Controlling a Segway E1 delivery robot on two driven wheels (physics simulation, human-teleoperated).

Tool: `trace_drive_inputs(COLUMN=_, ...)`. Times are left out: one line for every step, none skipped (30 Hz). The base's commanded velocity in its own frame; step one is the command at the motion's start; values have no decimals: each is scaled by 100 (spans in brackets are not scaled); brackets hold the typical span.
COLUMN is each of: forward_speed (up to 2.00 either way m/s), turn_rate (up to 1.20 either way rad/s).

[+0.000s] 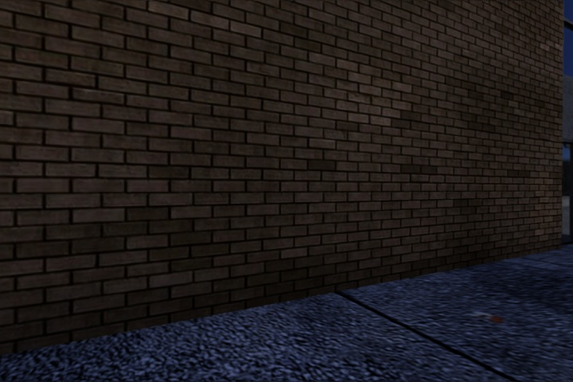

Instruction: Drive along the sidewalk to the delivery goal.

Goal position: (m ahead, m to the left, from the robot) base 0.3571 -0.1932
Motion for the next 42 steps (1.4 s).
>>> trace_drive_inputs(forward_speed=0, turn_rate=0)
trace_drive_inputs(forward_speed=0, turn_rate=0)
trace_drive_inputs(forward_speed=0, turn_rate=0)
trace_drive_inputs(forward_speed=0, turn_rate=0)
trace_drive_inputs(forward_speed=0, turn_rate=0)
trace_drive_inputs(forward_speed=0, turn_rate=0)
trace_drive_inputs(forward_speed=0, turn_rate=0)
trace_drive_inputs(forward_speed=0, turn_rate=0)
trace_drive_inputs(forward_speed=0, turn_rate=0)
trace_drive_inputs(forward_speed=0, turn_rate=0)
trace_drive_inputs(forward_speed=0, turn_rate=0)
trace_drive_inputs(forward_speed=0, turn_rate=0)
trace_drive_inputs(forward_speed=0, turn_rate=0)
trace_drive_inputs(forward_speed=0, turn_rate=0)
trace_drive_inputs(forward_speed=0, turn_rate=0)
trace_drive_inputs(forward_speed=0, turn_rate=0)
trace_drive_inputs(forward_speed=0, turn_rate=0)
trace_drive_inputs(forward_speed=0, turn_rate=0)
trace_drive_inputs(forward_speed=0, turn_rate=0)
trace_drive_inputs(forward_speed=0, turn_rate=0)
trace_drive_inputs(forward_speed=0, turn_rate=0)
trace_drive_inputs(forward_speed=0, turn_rate=0)
trace_drive_inputs(forward_speed=0, turn_rate=0)
trace_drive_inputs(forward_speed=0, turn_rate=0)
trace_drive_inputs(forward_speed=3, turn_rate=0)
trace_drive_inputs(forward_speed=4, turn_rate=0)
trace_drive_inputs(forward_speed=4, turn_rate=0)
trace_drive_inputs(forward_speed=4, turn_rate=0)
trace_drive_inputs(forward_speed=0, turn_rate=0)
trace_drive_inputs(forward_speed=0, turn_rate=0)
trace_drive_inputs(forward_speed=0, turn_rate=0)
trace_drive_inputs(forward_speed=0, turn_rate=0)
trace_drive_inputs(forward_speed=0, turn_rate=0)
trace_drive_inputs(forward_speed=0, turn_rate=0)
trace_drive_inputs(forward_speed=0, turn_rate=0)
trace_drive_inputs(forward_speed=0, turn_rate=0)
trace_drive_inputs(forward_speed=0, turn_rate=0)
trace_drive_inputs(forward_speed=0, turn_rate=0)
trace_drive_inputs(forward_speed=0, turn_rate=0)
trace_drive_inputs(forward_speed=0, turn_rate=0)
trace_drive_inputs(forward_speed=0, turn_rate=0)
trace_drive_inputs(forward_speed=0, turn_rate=0)
